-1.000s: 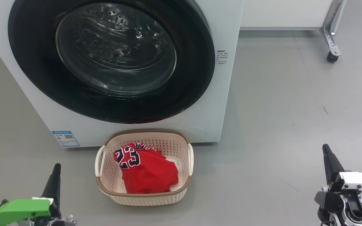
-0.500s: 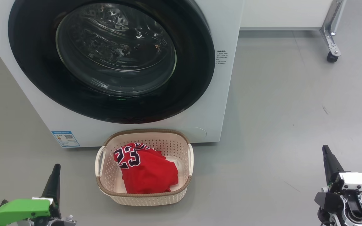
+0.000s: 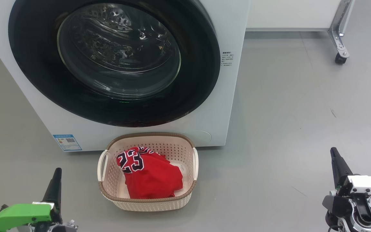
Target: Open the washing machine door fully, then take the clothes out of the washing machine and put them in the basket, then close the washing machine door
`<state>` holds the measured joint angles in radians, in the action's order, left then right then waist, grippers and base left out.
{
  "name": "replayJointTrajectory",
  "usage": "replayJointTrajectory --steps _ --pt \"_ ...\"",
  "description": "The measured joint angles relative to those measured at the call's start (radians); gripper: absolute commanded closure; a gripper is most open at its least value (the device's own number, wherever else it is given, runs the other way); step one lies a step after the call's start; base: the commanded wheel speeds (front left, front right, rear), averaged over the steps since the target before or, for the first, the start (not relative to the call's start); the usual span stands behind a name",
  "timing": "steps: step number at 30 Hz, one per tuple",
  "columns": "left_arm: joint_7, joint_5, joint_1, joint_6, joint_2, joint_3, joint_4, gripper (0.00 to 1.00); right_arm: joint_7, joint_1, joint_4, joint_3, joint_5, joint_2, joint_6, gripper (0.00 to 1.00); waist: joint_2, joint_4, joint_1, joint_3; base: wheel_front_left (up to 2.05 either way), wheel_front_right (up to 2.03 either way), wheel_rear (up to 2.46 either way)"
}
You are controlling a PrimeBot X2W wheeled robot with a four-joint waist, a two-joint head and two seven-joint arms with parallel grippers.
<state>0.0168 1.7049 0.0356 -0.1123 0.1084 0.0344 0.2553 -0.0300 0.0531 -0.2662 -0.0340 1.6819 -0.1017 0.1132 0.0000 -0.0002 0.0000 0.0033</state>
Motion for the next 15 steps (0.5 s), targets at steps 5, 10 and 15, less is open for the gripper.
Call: replayJointTrajectory --steps 5,10,15 --pt "0.001 0.0 0.006 0.0 0.0 0.0 0.002 1.0 0.0 0.0 -0.001 0.0 0.0 0.0 0.0 1.0 0.0 0.0 0.0 0.0 0.0 0.0 0.0" --pt "0.001 0.0 0.006 -0.004 0.0 -0.001 0.005 1.0 0.0 0.0 -0.002 -0.002 0.0 0.0 0.0 1.0 0.0 0.0 0.0 0.0 0.0 0.0 0.0" --pt "0.001 0.0 0.006 -0.007 0.0 -0.002 0.006 1.0 0.0 0.0 -0.004 -0.002 0.0 0.0 0.002 1.0 0.0 0.0 0.0 0.0 0.0 0.0 0.0"
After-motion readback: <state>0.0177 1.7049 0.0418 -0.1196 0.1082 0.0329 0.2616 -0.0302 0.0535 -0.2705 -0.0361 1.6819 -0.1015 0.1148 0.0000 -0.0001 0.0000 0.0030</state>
